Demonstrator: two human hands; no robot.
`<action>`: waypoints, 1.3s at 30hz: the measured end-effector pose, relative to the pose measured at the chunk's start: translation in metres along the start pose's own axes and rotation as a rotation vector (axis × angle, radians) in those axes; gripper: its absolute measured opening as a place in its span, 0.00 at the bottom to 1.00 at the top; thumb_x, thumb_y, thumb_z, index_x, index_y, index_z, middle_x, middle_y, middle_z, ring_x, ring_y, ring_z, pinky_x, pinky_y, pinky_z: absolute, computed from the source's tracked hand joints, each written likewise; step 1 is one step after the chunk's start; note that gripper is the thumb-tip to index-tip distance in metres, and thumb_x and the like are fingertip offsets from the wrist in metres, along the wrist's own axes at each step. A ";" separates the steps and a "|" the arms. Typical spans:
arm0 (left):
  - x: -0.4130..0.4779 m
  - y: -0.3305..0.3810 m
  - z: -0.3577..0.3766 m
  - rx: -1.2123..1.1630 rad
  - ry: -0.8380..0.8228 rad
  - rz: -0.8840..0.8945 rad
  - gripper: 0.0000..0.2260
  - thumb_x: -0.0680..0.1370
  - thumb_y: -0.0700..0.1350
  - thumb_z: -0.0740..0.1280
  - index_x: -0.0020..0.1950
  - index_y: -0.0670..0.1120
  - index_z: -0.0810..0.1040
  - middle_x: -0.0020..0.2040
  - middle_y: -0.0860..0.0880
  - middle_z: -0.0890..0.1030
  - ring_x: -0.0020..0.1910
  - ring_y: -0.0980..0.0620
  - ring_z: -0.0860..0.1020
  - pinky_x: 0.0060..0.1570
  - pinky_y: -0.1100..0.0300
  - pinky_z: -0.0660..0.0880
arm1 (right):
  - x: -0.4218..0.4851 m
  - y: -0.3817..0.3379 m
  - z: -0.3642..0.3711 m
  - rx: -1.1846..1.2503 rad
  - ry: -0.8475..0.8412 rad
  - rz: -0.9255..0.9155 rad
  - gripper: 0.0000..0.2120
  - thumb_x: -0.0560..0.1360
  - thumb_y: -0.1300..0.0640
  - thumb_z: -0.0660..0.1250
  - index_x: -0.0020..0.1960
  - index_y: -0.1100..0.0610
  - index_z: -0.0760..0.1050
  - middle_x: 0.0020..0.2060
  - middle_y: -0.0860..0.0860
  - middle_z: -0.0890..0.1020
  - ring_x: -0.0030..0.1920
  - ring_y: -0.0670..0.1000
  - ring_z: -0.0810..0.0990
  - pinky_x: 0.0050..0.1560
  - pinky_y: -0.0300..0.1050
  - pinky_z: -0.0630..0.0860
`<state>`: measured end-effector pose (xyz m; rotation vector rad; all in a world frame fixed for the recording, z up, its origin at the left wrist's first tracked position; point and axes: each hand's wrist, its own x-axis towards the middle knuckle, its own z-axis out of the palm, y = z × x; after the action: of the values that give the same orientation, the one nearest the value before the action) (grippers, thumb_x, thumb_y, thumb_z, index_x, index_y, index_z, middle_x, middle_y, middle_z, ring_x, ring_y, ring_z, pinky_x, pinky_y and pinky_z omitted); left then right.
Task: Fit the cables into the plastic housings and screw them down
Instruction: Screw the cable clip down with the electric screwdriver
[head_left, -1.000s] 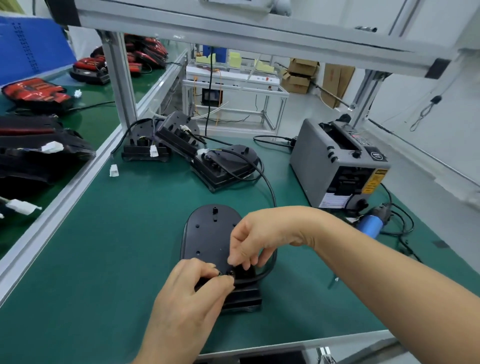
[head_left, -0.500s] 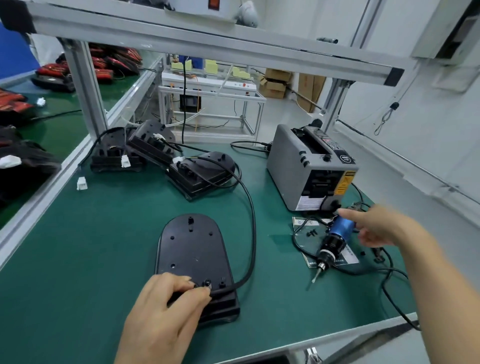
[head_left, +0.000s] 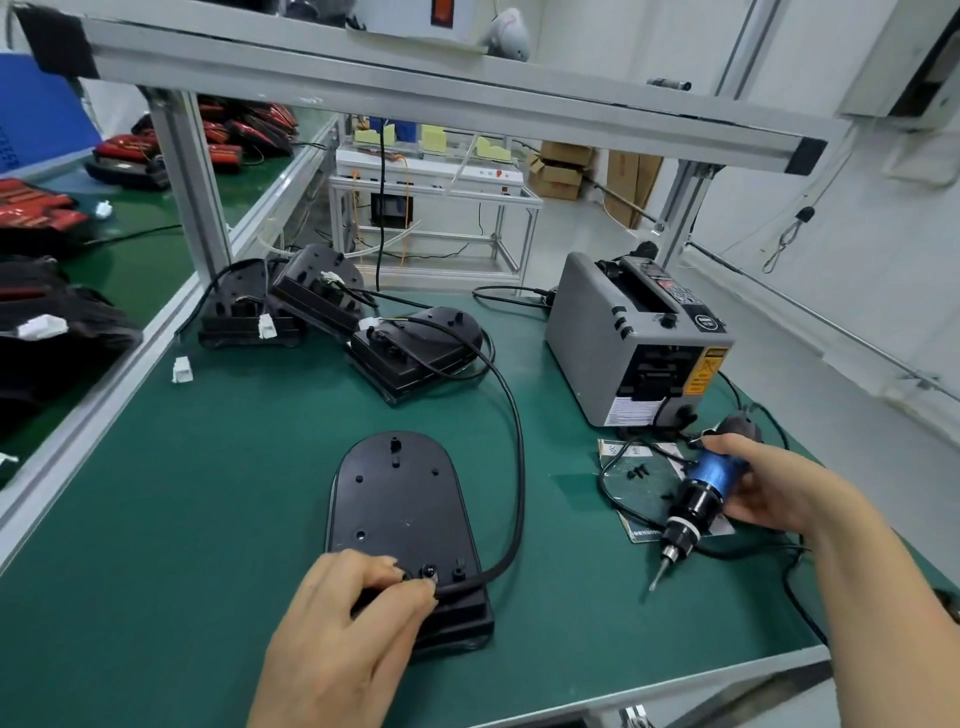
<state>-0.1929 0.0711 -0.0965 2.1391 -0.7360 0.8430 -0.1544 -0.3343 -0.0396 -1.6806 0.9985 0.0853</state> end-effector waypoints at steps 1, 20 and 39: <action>0.000 0.000 0.000 -0.001 0.001 -0.003 0.04 0.74 0.51 0.65 0.47 0.55 0.76 0.43 0.56 0.71 0.45 0.55 0.75 0.33 0.56 0.76 | -0.002 0.003 -0.001 0.056 -0.005 -0.013 0.23 0.69 0.47 0.72 0.54 0.62 0.73 0.30 0.57 0.80 0.26 0.53 0.80 0.26 0.41 0.77; -0.001 -0.005 0.004 0.012 0.011 0.027 0.03 0.75 0.49 0.66 0.47 0.53 0.77 0.43 0.54 0.71 0.45 0.54 0.75 0.33 0.57 0.75 | -0.074 -0.040 0.062 1.050 -0.282 -0.687 0.12 0.76 0.52 0.59 0.53 0.57 0.75 0.52 0.53 0.83 0.54 0.54 0.82 0.52 0.49 0.79; -0.004 -0.004 0.002 0.039 -0.009 0.017 0.04 0.74 0.46 0.67 0.48 0.51 0.77 0.44 0.52 0.71 0.45 0.52 0.76 0.35 0.57 0.74 | -0.175 -0.086 0.174 0.804 -0.670 -0.790 0.14 0.68 0.57 0.67 0.51 0.61 0.70 0.36 0.52 0.81 0.32 0.49 0.77 0.37 0.46 0.78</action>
<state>-0.1924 0.0729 -0.1019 2.1756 -0.7493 0.8641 -0.1378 -0.0903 0.0531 -1.0524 -0.1824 -0.2368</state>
